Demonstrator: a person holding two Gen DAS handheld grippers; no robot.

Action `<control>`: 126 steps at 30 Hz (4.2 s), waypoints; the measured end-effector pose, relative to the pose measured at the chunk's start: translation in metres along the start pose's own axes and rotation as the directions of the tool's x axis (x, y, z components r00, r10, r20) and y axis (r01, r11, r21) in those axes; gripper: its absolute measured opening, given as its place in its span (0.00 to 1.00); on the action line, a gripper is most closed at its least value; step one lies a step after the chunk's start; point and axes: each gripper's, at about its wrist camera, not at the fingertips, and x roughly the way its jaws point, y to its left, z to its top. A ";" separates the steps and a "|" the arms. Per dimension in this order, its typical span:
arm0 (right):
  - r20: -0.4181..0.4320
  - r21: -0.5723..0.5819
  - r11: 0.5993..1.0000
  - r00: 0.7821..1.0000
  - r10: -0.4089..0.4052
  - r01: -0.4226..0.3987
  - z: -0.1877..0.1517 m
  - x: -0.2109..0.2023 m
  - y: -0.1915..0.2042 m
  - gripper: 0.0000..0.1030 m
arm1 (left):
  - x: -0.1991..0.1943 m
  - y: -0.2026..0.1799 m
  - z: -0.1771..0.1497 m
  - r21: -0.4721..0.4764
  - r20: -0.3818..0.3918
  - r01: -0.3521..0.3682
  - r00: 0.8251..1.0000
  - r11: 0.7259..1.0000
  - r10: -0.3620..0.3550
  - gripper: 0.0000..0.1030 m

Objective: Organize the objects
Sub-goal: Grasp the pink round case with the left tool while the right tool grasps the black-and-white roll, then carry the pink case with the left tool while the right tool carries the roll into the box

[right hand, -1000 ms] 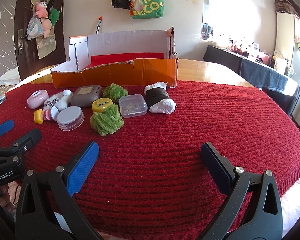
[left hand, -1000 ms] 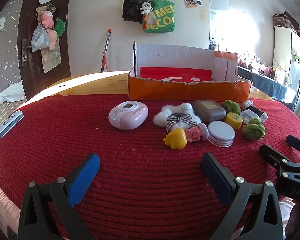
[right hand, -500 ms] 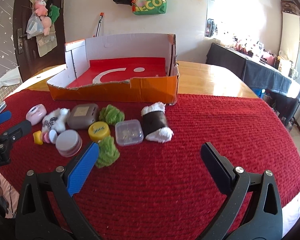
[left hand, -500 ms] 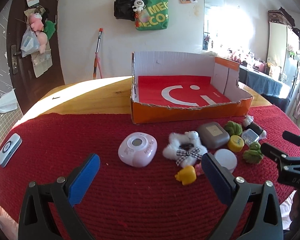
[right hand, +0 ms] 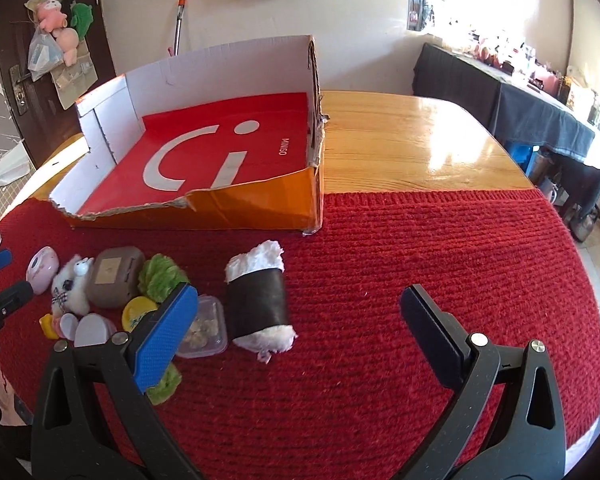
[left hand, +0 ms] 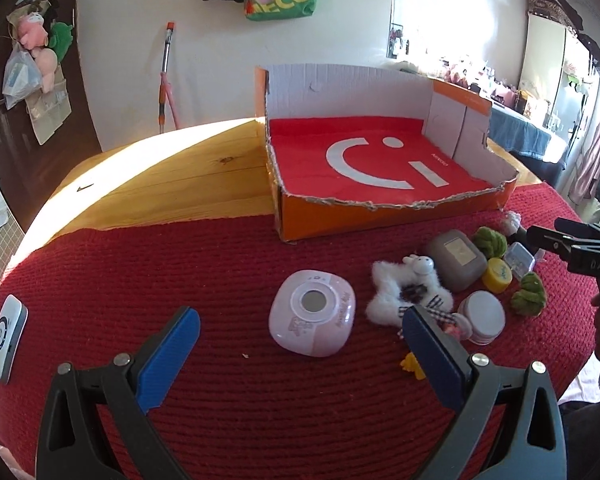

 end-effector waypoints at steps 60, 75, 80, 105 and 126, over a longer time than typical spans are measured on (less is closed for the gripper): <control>0.105 -0.138 0.986 0.988 0.111 -0.097 0.050 -0.033 0.019 0.32 | -0.020 -0.009 0.078 0.095 0.069 0.120 0.990 0.988 -0.127 0.48; -0.138 -0.222 0.962 0.982 0.129 -0.158 0.113 0.043 0.026 0.32 | 0.070 -0.027 0.119 0.172 -0.167 0.149 0.979 0.974 -0.120 0.48; -0.221 -0.245 0.955 0.969 0.112 -0.167 0.116 0.062 0.029 0.32 | 0.087 -0.028 0.122 0.192 -0.220 0.153 0.969 0.969 -0.110 0.48; -0.359 -0.364 0.916 0.933 0.031 -0.170 0.094 0.083 0.036 0.32 | 0.109 -0.037 0.118 0.300 -0.326 0.176 0.943 0.938 -0.073 0.48; -0.350 -0.377 0.912 0.937 0.020 -0.160 0.074 0.064 0.021 0.32 | 0.102 -0.029 0.114 0.296 -0.324 0.178 0.943 0.938 -0.077 0.48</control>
